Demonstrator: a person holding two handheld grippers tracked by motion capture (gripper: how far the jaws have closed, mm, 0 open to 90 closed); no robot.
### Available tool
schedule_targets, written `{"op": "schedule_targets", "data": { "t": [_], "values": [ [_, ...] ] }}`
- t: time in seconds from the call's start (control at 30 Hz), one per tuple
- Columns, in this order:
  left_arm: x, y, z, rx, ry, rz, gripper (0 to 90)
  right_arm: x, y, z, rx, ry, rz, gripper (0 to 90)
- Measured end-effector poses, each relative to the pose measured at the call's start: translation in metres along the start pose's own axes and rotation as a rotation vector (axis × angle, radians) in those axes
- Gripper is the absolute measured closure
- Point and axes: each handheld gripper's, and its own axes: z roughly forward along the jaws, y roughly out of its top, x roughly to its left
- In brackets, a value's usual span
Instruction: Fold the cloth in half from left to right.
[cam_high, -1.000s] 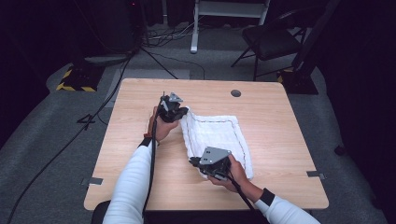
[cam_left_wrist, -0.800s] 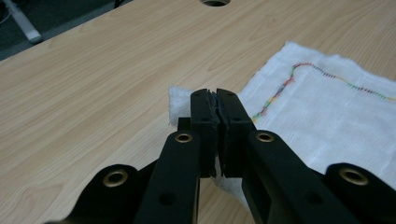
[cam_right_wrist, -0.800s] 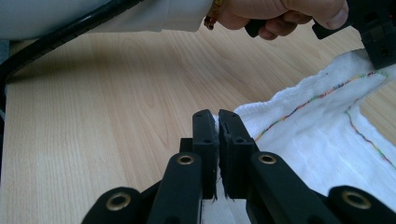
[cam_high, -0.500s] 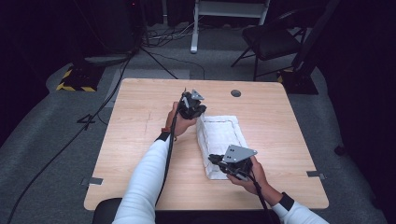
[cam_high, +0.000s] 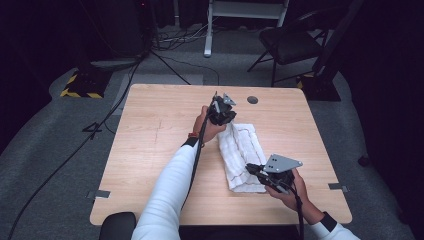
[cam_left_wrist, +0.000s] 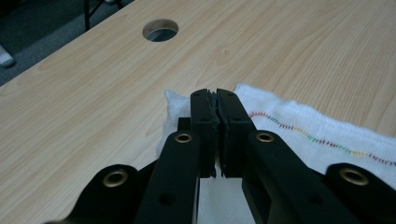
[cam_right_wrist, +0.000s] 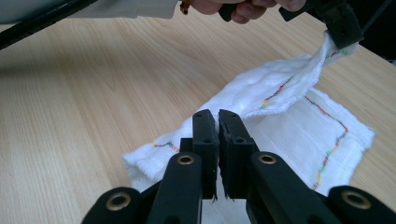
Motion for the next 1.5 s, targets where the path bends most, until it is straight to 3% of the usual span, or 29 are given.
{"op": "schedule_targets", "data": {
  "t": [0.4, 0.6, 0.73, 0.8, 0.87, 0.97, 1.0, 1.1, 1.3, 1.43, 1.5],
  "values": [
    [-0.027, 0.019, 0.035, 0.04, -0.025, 0.053, 85.9, -0.016, -0.031, -0.022, 0.051, -0.04, 0.055, 86.3],
    [-0.04, 0.023, 0.051, 0.05, -0.038, 0.068, 85.1, -0.017, -0.043, -0.024, 0.089, -0.035, 0.05, 86.2],
    [-0.047, 0.023, 0.058, 0.062, -0.03, 0.067, 75.2, -0.018, -0.051, -0.021, 0.124, -0.029, 0.06, 85.5],
    [-0.048, 0.023, 0.055, 0.06, -0.012, 0.052, 62.3, -0.018, -0.054, -0.019, 0.143, -0.029, 0.06, 83.0],
    [-0.048, 0.022, 0.047, 0.048, 0.008, 0.043, 49.0, -0.017, -0.055, -0.018, 0.152, -0.04, 0.056, 80.6],
    [-0.049, 0.018, 0.03, 0.042, -0.04, 0.019, 30.7, -0.017, -0.056, -0.018, 0.162, -0.053, 0.057, 74.1],
    [-0.05, 0.015, 0.023, 0.051, -0.049, 0.035, 27.2, -0.018, -0.056, -0.018, 0.166, -0.061, 0.058, 71.1],
    [-0.057, 0.001, 0.0, 0.062, -0.065, 0.082, 24.0, -0.022, -0.062, -0.021, 0.185, -0.083, 0.075, 62.6],
    [-0.068, -0.038, -0.043, 0.044, -0.143, 0.101, 19.8, -0.034, -0.073, -0.027, 0.183, -0.067, 0.099, 57.4],
    [-0.082, -0.061, -0.06, 0.037, -0.16, 0.123, 19.8, -0.04, -0.075, -0.026, 0.185, -0.065, 0.1, 54.0],
    [-0.092, -0.072, -0.063, 0.061, -0.173, 0.14, 20.1, -0.041, -0.076, -0.025, 0.185, -0.063, 0.113, 53.1]
  ]
}}
